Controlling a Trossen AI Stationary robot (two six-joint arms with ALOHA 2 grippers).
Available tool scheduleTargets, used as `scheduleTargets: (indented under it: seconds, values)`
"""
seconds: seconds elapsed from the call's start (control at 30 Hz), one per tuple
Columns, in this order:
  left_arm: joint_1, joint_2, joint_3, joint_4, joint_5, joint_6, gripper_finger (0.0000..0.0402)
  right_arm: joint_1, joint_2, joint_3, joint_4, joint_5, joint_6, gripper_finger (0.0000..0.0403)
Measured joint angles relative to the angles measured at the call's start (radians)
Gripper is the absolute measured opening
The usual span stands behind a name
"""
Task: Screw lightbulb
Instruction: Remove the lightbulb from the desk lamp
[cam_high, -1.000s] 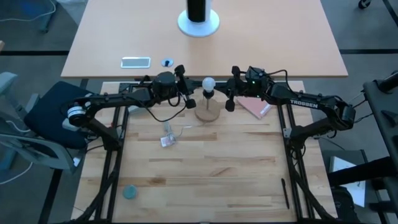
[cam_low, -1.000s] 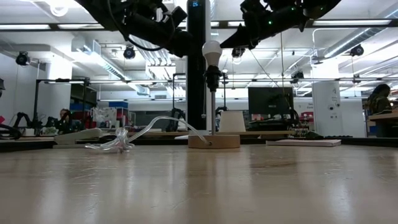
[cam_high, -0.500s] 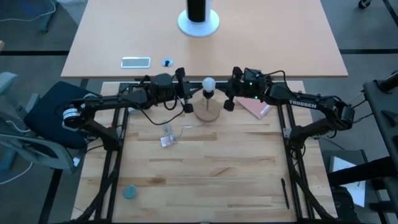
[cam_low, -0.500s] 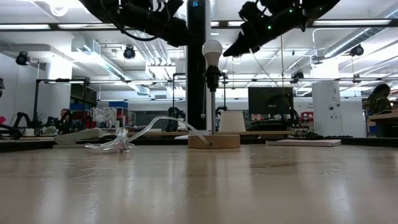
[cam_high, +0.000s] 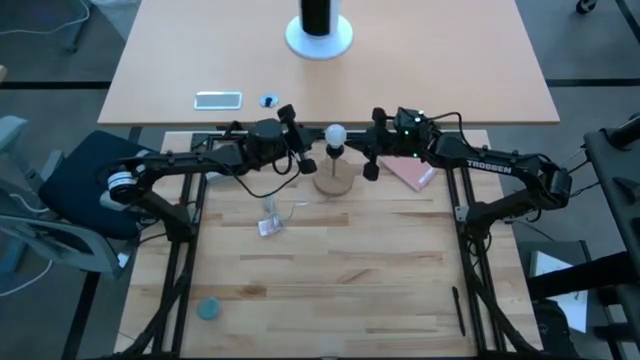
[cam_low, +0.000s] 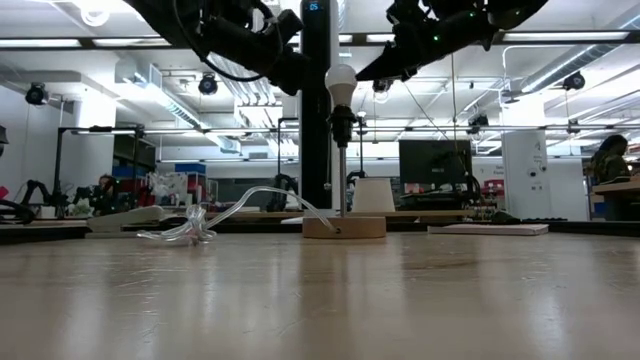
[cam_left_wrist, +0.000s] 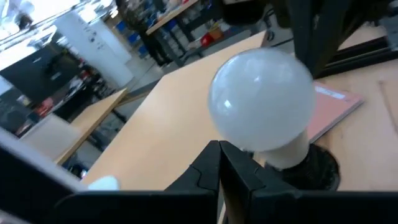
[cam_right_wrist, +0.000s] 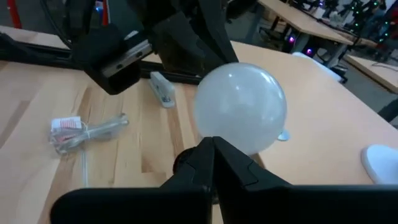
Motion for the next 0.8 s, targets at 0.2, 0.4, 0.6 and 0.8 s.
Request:
scheduleTargets:
  seconds: [0.2,0.4,0.6,0.8]
  values:
    - [-0.004,0.000,0.000,0.002,0.024,0.011,0.0000,-0.003,0.005,0.000,0.004,0.033,0.013,0.0000]
    - [-0.014,-0.014,0.000,-0.035,0.066,0.016,0.0000,-0.007,0.002,0.000,-0.010,0.100,0.020,0.0000]
    - [-0.018,-0.023,0.000,-0.032,0.091,0.022,0.0000,-0.009,0.005,0.000,-0.040,0.114,0.019,0.0000]
    - [-0.017,-0.024,0.000,-0.031,0.076,0.023,0.0000,-0.010,0.003,0.000,-0.064,0.127,0.019,0.0000]
